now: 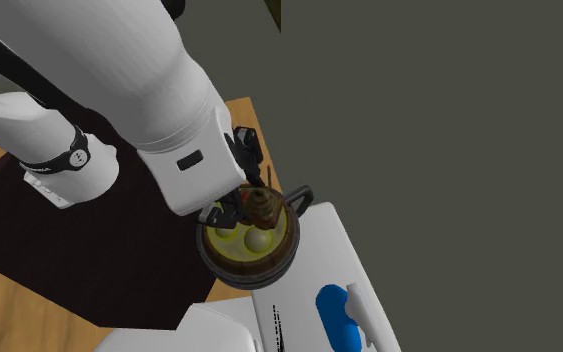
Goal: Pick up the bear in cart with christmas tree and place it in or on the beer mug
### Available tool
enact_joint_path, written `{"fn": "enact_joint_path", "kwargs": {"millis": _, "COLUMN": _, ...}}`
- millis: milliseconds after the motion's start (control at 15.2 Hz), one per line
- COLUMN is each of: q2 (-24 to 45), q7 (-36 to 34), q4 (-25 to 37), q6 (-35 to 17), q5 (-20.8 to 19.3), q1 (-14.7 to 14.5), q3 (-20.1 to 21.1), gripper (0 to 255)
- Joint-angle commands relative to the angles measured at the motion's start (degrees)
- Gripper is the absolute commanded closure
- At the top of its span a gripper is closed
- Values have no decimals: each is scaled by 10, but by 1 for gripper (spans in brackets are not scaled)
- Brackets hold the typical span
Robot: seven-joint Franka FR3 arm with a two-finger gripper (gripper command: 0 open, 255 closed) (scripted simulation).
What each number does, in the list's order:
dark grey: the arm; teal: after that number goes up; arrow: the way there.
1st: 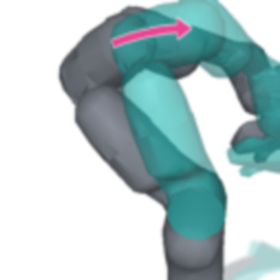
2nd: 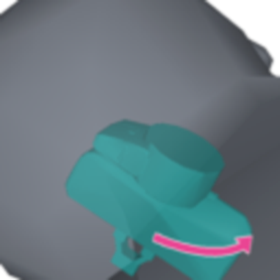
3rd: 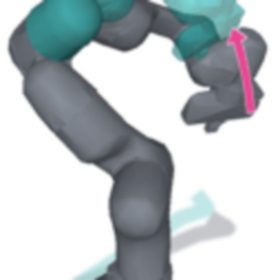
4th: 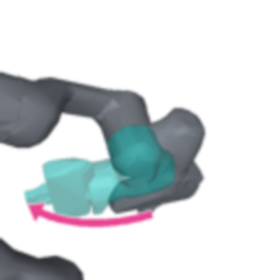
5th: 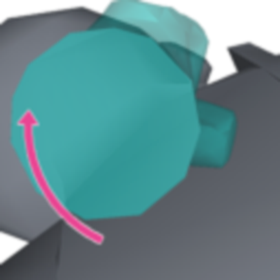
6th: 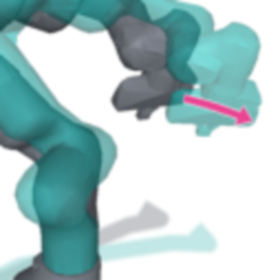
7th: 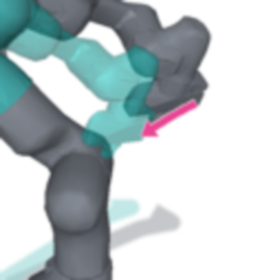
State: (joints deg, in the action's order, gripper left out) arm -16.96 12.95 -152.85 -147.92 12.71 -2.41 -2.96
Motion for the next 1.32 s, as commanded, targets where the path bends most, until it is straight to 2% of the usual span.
{"fn": "enact_joint_path", "kwargs": {"millis": 0, "q2": 0, "q7": 1, "q4": -1, "q6": -2, "q5": 0, "q1": 0, "q3": 0, "gripper": 255}}
{"fn": "enact_joint_path", "kwargs": {"millis": 198, "q2": 0, "q7": 1, "q4": -1, "q6": -2, "q5": 0, "q1": 0, "q3": 0, "gripper": 255}}
{"fn": "enact_joint_path", "kwargs": {"millis": 264, "q2": 0, "q7": 1, "q4": -1, "q6": -2, "q5": 0, "q1": 0, "q3": 0, "gripper": 0}}
{"fn": "enact_joint_path", "kwargs": {"millis": 594, "q2": 0, "q7": 1, "q4": -1, "q6": -2, "q5": 0, "q1": 0, "q3": 0, "gripper": 0}}
{"fn": "enact_joint_path", "kwargs": {"millis": 858, "q2": -71, "q7": -15, "q4": 15, "q6": 86, "q5": -24, "q1": 16, "q3": 0, "gripper": 0}}
{"fn": "enact_joint_path", "kwargs": {"millis": 1254, "q2": -71, "q7": -15, "q4": 15, "q6": 86, "q5": -24, "q1": 16, "q3": 0, "gripper": 0}}
